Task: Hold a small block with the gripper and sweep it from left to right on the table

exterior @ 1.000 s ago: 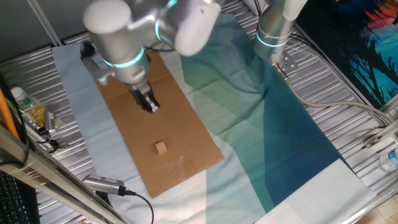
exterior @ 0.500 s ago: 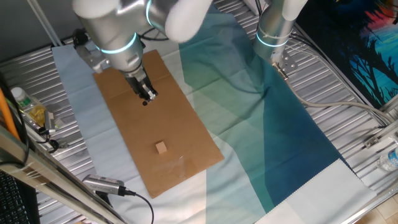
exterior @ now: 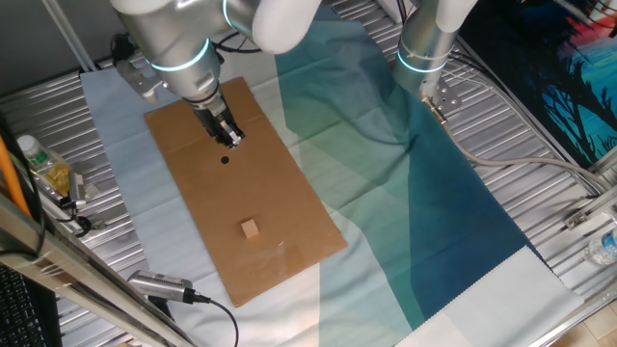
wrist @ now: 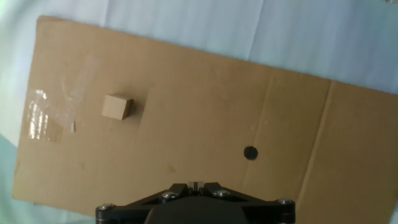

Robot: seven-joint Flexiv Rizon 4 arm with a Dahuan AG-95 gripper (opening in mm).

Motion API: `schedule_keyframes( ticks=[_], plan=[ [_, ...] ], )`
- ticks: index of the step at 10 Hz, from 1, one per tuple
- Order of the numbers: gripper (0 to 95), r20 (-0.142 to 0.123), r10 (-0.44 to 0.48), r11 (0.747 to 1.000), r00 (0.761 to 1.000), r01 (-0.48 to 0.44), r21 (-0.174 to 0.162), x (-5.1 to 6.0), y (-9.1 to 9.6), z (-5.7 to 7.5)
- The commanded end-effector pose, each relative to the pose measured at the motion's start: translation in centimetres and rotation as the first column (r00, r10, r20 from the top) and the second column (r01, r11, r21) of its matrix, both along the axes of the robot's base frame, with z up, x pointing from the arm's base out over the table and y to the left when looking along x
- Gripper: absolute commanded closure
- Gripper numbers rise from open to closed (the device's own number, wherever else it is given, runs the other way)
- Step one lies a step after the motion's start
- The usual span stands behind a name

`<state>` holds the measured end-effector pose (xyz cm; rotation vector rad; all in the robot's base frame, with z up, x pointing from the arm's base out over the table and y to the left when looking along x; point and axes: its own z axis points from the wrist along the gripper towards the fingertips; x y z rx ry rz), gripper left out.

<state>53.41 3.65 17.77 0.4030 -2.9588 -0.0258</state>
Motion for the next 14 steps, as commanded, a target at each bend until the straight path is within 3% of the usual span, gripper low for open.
schedule_keyframes(
  ticks=[1, 2, 7, 14],
  plan=[
    [95.0, -0.037, 0.013, 1.000, 0.999, -0.013, -0.003, -0.3, -0.7, 0.7],
    [95.0, -0.050, 0.028, 1.000, 0.998, -0.028, 0.009, -0.8, -1.5, 1.2],
    [95.0, -0.066, 0.062, 0.998, 0.996, -0.061, 0.014, -1.9, -2.1, 2.4],
    [95.0, -0.068, 0.073, 0.997, 0.995, -0.071, 0.024, -2.1, -2.0, 2.5]
  ],
)
